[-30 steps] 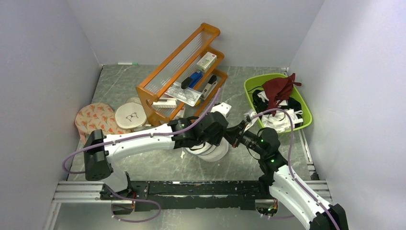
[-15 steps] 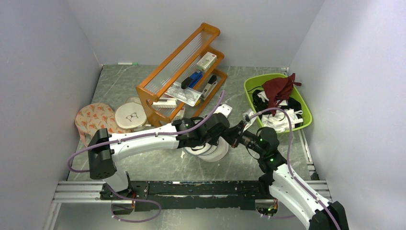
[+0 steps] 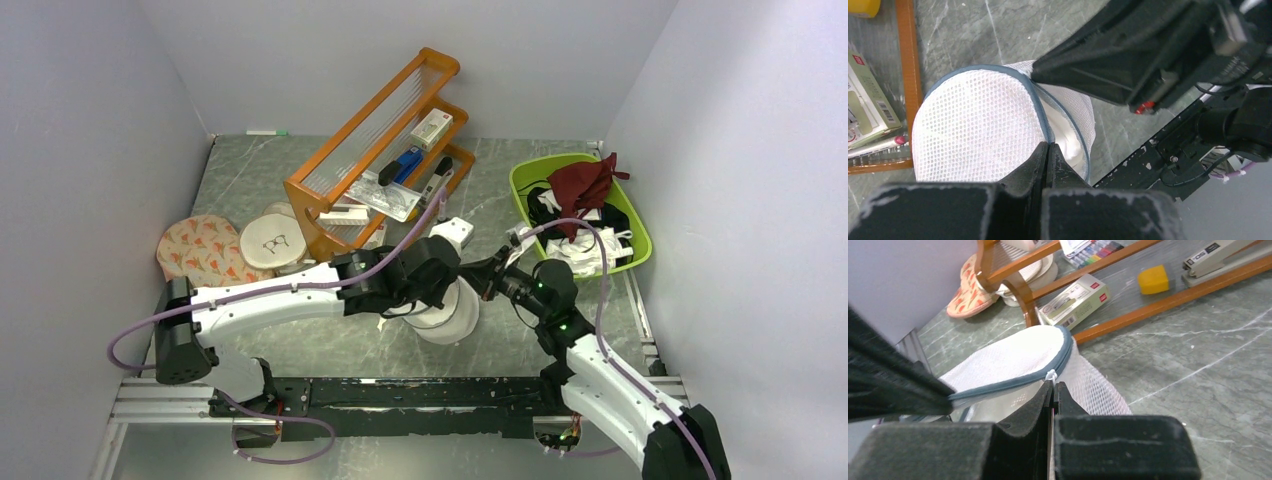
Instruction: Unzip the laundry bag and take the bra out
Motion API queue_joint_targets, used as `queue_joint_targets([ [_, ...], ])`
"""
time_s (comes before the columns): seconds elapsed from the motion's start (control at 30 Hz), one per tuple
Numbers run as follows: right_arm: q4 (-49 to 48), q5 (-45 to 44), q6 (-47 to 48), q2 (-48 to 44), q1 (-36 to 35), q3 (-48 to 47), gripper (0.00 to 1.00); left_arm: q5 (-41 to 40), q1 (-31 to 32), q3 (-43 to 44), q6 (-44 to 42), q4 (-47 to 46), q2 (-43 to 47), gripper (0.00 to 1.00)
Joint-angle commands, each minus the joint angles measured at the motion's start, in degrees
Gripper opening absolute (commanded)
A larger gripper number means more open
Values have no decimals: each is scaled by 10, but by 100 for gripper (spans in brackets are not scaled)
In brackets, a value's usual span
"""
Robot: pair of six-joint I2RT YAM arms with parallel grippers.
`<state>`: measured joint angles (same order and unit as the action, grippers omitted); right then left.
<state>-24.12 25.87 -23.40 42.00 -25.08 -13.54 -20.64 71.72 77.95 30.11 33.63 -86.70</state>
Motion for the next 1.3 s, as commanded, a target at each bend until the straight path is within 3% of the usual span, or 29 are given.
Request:
queue_joint_targets([
  [0.0,-30,-51,14,28,4,-27,0,32,11,-18,-7,-33,35,7],
  [0.4,-96,-90,45,135,9,-51,0,12,30,-42,20,-8,75,7],
  [0.63,-57,-53,48,106,11,-54,0,-8,32,-71,46,18,79,8],
  [0.93,-6,11,21,27,11,-33,0,-6,32,-25,30,0,30,43],
  [1.27,30,32,-6,-14,11,-27,0,-58,32,70,-3,25,-58,46],
])
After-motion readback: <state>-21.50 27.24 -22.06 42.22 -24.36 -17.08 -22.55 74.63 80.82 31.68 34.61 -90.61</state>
